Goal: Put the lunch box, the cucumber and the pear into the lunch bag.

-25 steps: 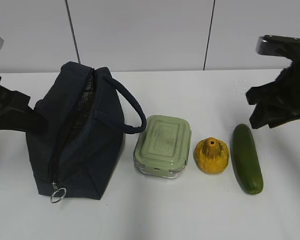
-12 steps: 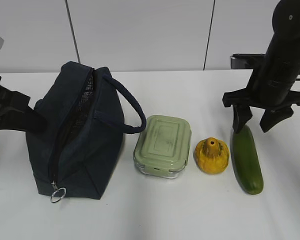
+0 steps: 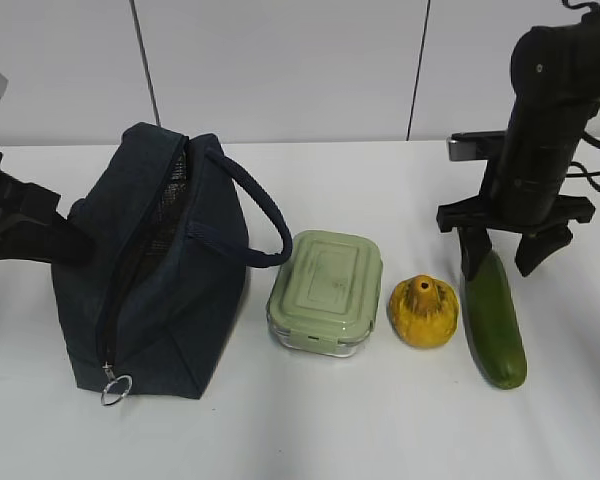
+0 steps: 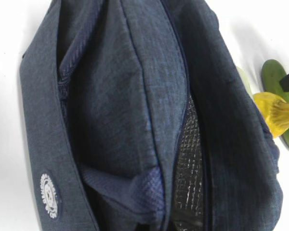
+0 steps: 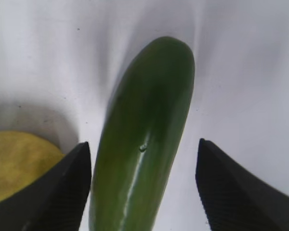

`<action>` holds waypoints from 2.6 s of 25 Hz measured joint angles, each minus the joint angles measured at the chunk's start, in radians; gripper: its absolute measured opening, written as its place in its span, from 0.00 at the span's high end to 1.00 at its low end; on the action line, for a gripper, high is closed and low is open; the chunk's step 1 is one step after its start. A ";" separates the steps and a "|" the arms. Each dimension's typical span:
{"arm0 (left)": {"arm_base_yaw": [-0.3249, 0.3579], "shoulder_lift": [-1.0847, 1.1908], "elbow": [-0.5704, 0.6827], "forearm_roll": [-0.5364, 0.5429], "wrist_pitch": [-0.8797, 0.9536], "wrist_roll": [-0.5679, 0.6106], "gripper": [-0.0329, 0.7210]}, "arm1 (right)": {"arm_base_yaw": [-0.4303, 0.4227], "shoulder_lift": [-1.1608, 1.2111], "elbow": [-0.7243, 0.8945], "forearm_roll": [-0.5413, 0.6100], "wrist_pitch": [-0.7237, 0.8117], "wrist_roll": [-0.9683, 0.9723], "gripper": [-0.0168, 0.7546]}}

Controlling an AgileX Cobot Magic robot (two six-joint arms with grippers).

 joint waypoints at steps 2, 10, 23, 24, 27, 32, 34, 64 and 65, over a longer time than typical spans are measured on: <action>0.000 0.000 0.000 0.000 0.000 0.000 0.98 | 0.000 0.025 0.000 0.000 0.000 0.001 0.29; 0.000 0.000 0.000 0.000 -0.002 0.000 0.98 | 0.000 0.082 0.000 0.026 0.000 0.000 0.30; 0.000 0.000 0.000 0.000 -0.004 0.000 0.98 | 0.000 0.026 -0.025 0.045 0.015 -0.079 0.44; 0.000 0.000 0.000 0.000 -0.004 0.000 0.98 | 0.000 0.003 -0.040 0.053 0.015 -0.082 0.44; 0.000 0.000 0.000 0.000 -0.004 0.000 0.98 | 0.000 -0.091 -0.112 0.162 0.026 -0.140 0.44; 0.000 0.000 0.000 0.001 -0.005 0.000 0.98 | 0.058 -0.169 -0.235 0.562 0.029 -0.365 0.44; 0.000 0.000 0.000 0.001 -0.005 0.000 0.98 | 0.127 -0.171 -0.275 0.697 -0.004 -0.451 0.44; 0.000 0.000 0.000 0.001 -0.005 0.000 0.98 | 0.405 0.013 -0.293 0.871 -0.341 -0.950 0.18; 0.000 0.000 0.000 0.001 -0.005 0.000 0.98 | 0.400 -0.005 -0.293 0.853 -0.339 -0.944 0.20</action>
